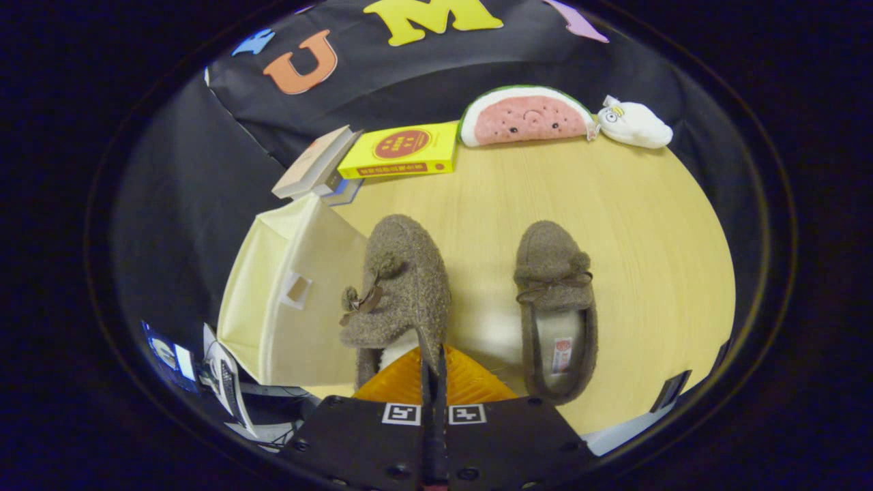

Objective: Open the storage box then place both shoes into the box .Put the left shoe in first, then the right shoe, with the right side of both shoes facing outward in a uniform manner.

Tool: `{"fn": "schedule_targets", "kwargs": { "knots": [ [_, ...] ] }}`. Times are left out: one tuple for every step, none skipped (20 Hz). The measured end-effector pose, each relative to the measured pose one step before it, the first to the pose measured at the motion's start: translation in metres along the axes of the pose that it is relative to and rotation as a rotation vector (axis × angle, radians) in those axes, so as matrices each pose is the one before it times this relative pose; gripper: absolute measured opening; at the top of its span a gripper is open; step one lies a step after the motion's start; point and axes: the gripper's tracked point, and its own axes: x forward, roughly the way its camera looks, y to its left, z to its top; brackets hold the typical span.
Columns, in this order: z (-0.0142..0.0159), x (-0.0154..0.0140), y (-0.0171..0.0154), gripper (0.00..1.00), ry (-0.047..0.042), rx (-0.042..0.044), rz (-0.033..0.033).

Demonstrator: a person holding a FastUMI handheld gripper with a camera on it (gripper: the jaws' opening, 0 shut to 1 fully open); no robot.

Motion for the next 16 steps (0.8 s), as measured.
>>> {"fn": "schedule_targets", "kwargs": {
  "knots": [
    [0.00486,-0.01231,0.01317,0.0,-0.02338,0.00199,0.01685],
    [0.00602,-0.01048,0.01392,0.0,-0.0234,-0.00096,0.01352],
    [0.00605,-0.01017,0.01522,0.0,-0.02297,-0.00004,0.0107],
    [0.00527,-0.00754,0.01577,0.0,-0.0184,-0.00452,0.01101],
    [0.00518,-0.00421,0.01605,0.0,-0.01933,-0.00711,0.00912],
    [0.00443,-0.00124,0.01643,0.0,-0.01457,-0.00648,0.00783],
    [0.00201,0.0014,0.01752,0.0,-0.00806,-0.00431,0.01186],
    [0.00082,0.00365,0.01591,0.0,-0.00081,-0.00466,0.00812],
    [0.00167,0.00623,0.01531,0.0,-0.00489,0.007,0.01083],
    [0.00103,0.00781,0.01322,0.0,-0.001,-0.00058,0.00415],
    [-0.00052,0.00961,0.01368,0.0,-0.00162,0.0041,0.00363],
    [-0.00129,0.01022,0.01158,0.0,0.00261,0.00164,0.0011],
    [-0.00228,0.01123,0.01133,0.0,0.00234,0.00509,0.00135],
    [-0.0025,0.01136,0.00943,0.0,0.00161,0.00209,-0.00045],
    [-0.00313,0.01291,0.00805,0.0,-0.00085,0.00335,-0.00218],
    [-0.00443,0.01254,0.00523,0.0,0.0016,0.00705,-0.00657]
  ]
}}
